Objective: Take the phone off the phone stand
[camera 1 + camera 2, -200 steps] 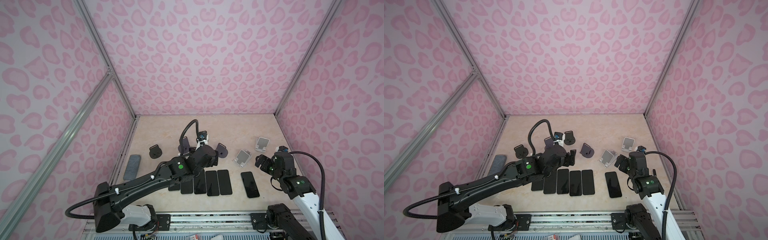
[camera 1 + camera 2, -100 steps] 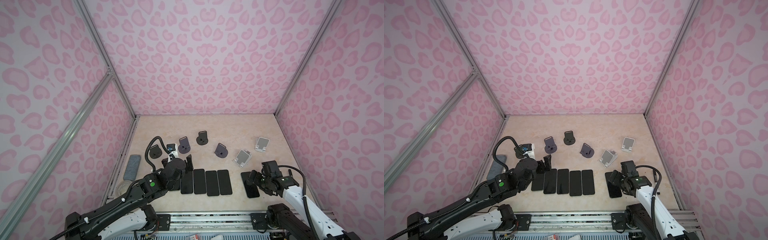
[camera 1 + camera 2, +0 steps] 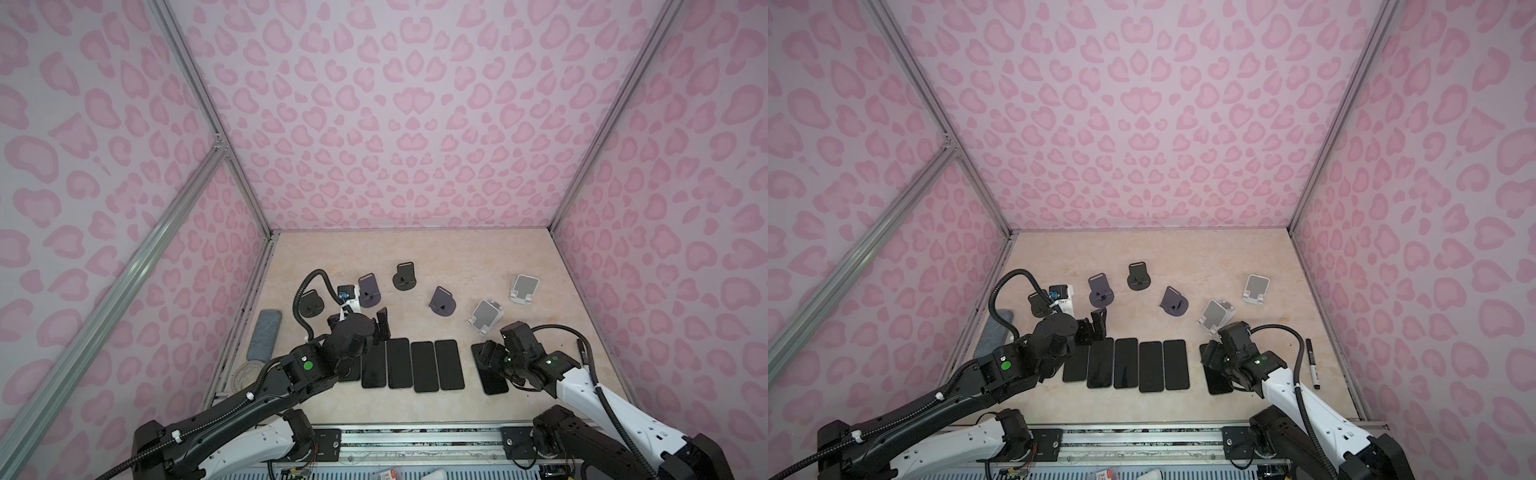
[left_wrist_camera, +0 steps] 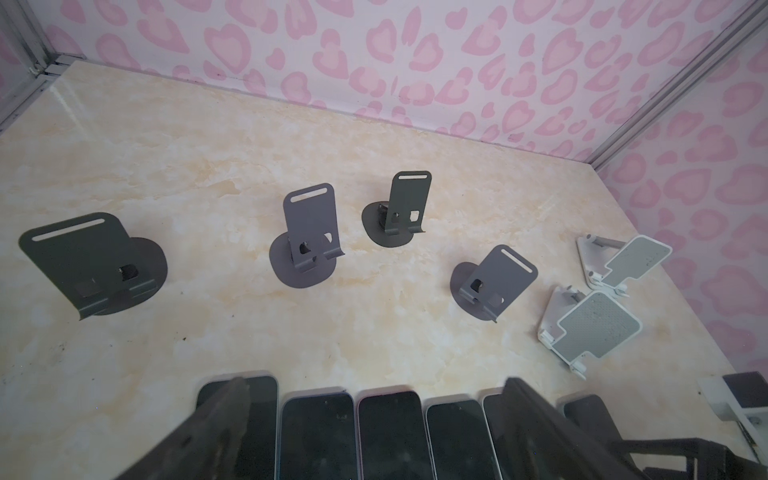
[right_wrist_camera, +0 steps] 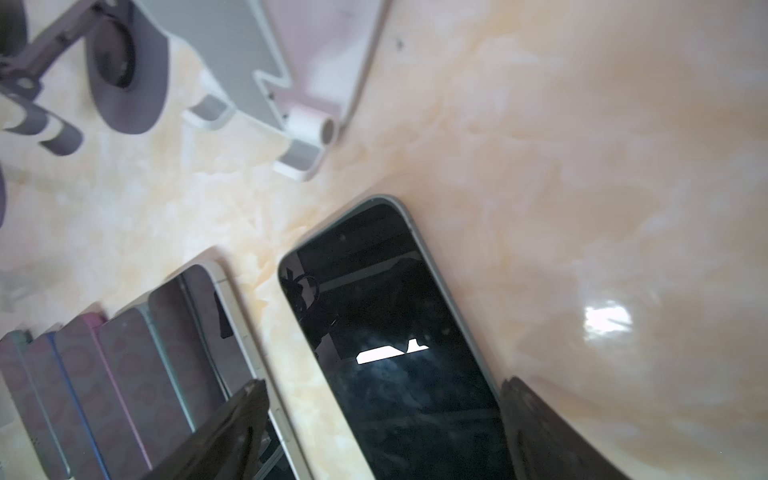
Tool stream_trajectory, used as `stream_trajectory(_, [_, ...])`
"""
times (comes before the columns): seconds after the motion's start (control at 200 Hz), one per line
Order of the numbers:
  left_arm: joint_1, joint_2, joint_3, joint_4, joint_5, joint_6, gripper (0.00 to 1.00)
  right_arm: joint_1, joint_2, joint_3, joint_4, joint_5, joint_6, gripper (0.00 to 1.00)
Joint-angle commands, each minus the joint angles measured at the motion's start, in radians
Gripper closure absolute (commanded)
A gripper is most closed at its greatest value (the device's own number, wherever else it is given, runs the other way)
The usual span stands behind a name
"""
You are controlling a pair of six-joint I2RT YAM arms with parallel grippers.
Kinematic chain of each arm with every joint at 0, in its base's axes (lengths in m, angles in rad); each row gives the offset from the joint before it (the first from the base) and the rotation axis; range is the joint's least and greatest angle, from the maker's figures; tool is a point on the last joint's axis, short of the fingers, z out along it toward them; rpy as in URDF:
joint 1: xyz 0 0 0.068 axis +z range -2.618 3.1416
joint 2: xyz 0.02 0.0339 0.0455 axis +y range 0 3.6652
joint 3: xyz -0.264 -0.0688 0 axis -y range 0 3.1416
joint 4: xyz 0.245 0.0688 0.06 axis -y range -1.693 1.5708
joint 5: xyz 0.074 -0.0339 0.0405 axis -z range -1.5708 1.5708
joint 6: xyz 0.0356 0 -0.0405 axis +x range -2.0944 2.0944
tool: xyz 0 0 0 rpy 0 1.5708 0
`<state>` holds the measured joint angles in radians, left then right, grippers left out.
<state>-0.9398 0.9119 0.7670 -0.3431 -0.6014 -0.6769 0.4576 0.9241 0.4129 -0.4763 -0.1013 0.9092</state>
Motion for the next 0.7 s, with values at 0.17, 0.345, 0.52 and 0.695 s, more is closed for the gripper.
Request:
stream_trajectory(0.17, [0.001,0.003,0.009,0.005,0.005,-0.016,0.03,0.028,0.074,-0.019,0.112,-0.048,0.077,0.13])
stream_trajectory(0.345, [0.001,-0.008,0.005,-0.004,-0.005,-0.024,0.03,0.005,-0.114,-0.018,-0.026,0.105,0.047,0.1])
stream_trajectory(0.52, [0.001,-0.006,0.039,-0.041,-0.07,0.002,0.02,-0.027,-0.166,-0.01,-0.026,0.06,-0.012,0.1])
stream_trajectory(0.695, [0.001,0.025,0.252,-0.1,0.037,0.162,0.02,-0.026,-0.169,0.206,-0.02,0.147,-0.192,0.1])
